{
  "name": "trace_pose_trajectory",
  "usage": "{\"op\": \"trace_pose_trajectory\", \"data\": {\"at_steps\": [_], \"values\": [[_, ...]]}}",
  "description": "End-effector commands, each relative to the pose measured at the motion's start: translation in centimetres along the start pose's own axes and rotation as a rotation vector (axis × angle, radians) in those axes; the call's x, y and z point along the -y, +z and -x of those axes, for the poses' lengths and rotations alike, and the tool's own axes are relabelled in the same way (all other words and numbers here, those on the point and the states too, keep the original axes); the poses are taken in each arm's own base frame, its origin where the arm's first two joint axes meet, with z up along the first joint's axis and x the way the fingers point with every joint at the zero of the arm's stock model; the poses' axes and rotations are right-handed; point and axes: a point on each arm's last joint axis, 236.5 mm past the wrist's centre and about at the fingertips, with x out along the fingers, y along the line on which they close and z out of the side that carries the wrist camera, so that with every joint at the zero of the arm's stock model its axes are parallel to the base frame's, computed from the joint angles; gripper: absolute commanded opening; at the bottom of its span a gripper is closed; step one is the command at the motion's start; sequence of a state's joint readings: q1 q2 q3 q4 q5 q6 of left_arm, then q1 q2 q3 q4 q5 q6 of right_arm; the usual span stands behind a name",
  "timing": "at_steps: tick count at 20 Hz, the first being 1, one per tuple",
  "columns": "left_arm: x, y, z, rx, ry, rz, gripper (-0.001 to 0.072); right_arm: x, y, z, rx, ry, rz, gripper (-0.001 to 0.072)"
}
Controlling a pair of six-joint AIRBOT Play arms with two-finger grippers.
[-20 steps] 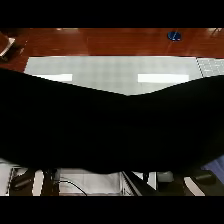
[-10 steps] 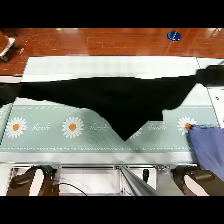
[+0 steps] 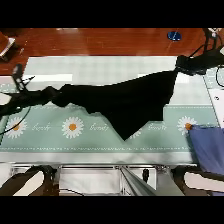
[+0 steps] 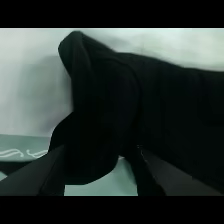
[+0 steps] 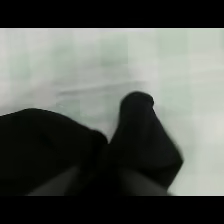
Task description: Fold the shirts.
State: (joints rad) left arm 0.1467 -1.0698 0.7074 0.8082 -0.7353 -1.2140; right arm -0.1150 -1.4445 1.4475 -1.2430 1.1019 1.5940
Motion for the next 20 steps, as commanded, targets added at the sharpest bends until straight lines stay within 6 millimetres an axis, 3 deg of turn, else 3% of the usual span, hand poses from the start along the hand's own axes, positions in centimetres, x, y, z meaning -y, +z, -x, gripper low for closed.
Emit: {"op": "trace_pose_trajectory", "data": {"at_steps": [1, 3, 6, 8, 10, 13, 15, 17, 20], "values": [[-2.0, -1.2, -1.8, -0.098, 0.039, -0.012, 0.0508, 1.8, -0.5, -1.2, -0.065, 0.039, -0.068, 0.0411], [-3.9, 1.2, 1.0, -0.094, 0.061, 0.0, 0.0508, 5.6, -1.5, 2.0, -0.106, -0.018, -0.026, 0.0411], [-8.3, 5.0, 5.7, 0.005, 0.105, 0.148, 0.0508, 13.1, -3.8, 7.6, -0.092, -0.196, -0.099, 0.0411], [-10.5, 4.9, 6.4, 0.027, 0.124, 0.296, 0.0508, 14.8, -6.3, 8.6, -0.037, -0.192, -0.206, 0.041], [-9.1, 3.9, 4.7, -0.025, 0.051, 0.297, 0.0508, 13.6, -10.6, 6.8, -0.064, -0.117, -0.278, 0.041], [-3.2, 2.4, 0.6, -0.132, -0.196, 0.182, 0.0507, 9.4, -18.1, 2.7, -0.205, 0.032, -0.286, 0.0407], [-2.1, 1.3, -1.8, -0.195, -0.223, 0.147, 0.0507, 7.6, -22.1, 1.0, -0.309, 0.065, -0.265, 0.0407], [-0.4, 0.1, -3.4, -0.279, -0.265, 0.122, 0.0507, 5.9, -24.5, 0.1, -0.38, 0.084, -0.223, 0.0406], [2.1, -2.0, -5.7, -0.402, -0.319, 0.073, 0.0507, 2.9, -26.0, -0.6, -0.434, 0.102, -0.143, 0.0406]]}}
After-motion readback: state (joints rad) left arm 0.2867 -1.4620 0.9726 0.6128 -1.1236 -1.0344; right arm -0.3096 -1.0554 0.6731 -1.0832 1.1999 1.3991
